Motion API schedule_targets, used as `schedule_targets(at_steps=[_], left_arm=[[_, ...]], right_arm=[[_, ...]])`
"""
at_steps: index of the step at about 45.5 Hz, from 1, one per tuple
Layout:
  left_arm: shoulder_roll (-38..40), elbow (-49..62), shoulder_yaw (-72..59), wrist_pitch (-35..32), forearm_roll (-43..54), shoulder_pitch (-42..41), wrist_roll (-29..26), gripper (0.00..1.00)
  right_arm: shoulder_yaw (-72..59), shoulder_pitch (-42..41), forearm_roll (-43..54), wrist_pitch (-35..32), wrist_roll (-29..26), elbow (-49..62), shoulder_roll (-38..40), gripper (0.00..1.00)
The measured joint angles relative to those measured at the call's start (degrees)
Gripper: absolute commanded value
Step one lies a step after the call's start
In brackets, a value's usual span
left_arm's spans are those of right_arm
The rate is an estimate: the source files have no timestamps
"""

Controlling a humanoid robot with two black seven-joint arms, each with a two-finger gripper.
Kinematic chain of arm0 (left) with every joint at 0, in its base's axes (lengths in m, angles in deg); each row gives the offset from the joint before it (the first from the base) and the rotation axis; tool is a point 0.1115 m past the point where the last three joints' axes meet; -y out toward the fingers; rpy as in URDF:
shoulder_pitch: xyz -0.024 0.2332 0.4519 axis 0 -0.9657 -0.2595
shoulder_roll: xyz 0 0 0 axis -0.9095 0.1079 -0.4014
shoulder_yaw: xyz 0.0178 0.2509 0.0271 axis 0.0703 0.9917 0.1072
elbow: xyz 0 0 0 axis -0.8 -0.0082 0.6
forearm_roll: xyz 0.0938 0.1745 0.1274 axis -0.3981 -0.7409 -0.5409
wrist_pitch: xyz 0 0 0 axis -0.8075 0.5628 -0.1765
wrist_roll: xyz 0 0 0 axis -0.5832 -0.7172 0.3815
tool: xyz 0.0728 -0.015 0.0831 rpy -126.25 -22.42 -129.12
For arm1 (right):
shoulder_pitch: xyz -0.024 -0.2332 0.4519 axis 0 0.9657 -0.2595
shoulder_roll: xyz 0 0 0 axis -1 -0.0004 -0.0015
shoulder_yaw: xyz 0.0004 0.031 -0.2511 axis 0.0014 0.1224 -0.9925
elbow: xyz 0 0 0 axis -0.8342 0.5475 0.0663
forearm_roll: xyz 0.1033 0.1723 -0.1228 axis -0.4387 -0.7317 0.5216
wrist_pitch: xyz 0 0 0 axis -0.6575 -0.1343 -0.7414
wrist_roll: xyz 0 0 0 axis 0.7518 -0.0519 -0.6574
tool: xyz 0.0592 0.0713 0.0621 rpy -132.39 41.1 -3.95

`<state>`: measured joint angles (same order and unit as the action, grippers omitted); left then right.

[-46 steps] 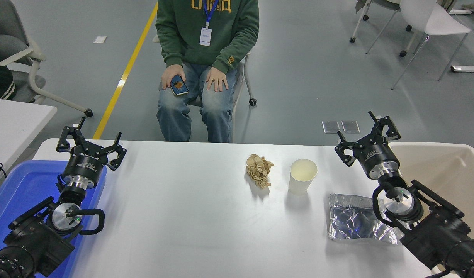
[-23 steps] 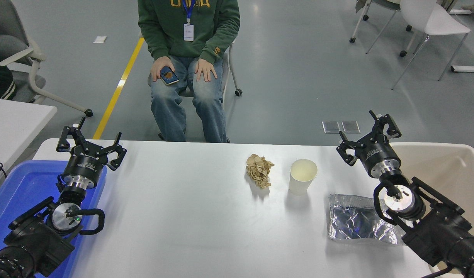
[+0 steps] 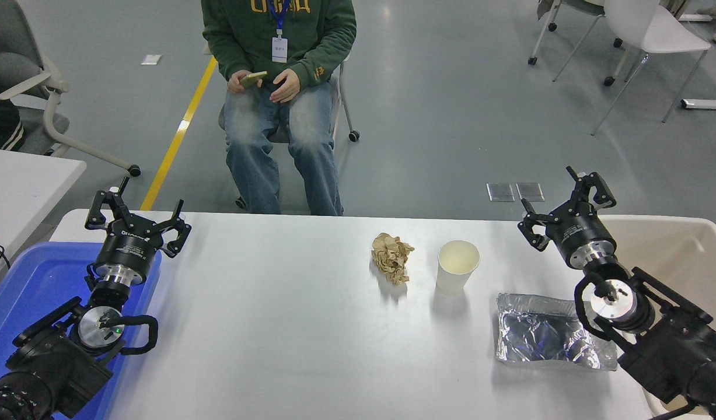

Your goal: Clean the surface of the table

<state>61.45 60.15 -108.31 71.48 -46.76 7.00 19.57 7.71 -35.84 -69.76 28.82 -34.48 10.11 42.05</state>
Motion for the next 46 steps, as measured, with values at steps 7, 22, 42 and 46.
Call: schedule_targets(at_steps=[7,22,42,46], left_arm=[[0.0,0.0,0.0,0.0,0.0,0.0,0.0,1.00],[0.0,0.0,0.0,0.0,0.0,0.0,0.0,1.00],[0.0,0.0,0.0,0.0,0.0,0.0,0.0,1.00],[0.0,0.0,0.0,0.0,0.0,0.0,0.0,1.00]], right_arm=[[-4.6,-1.9,1.4,0.8,0.1,-3.5,3.2,1.00],[-19.9,-9.7,10.8,5.6,-0.1,-10.1,10.0,1.00],[-48.7,-27.5,15.8,10.3,-3.5,-20.5,17.8,0.99],[-55.7,-31.7,16.6,11.0,-5.7,-22.2,16.8,0.99]])
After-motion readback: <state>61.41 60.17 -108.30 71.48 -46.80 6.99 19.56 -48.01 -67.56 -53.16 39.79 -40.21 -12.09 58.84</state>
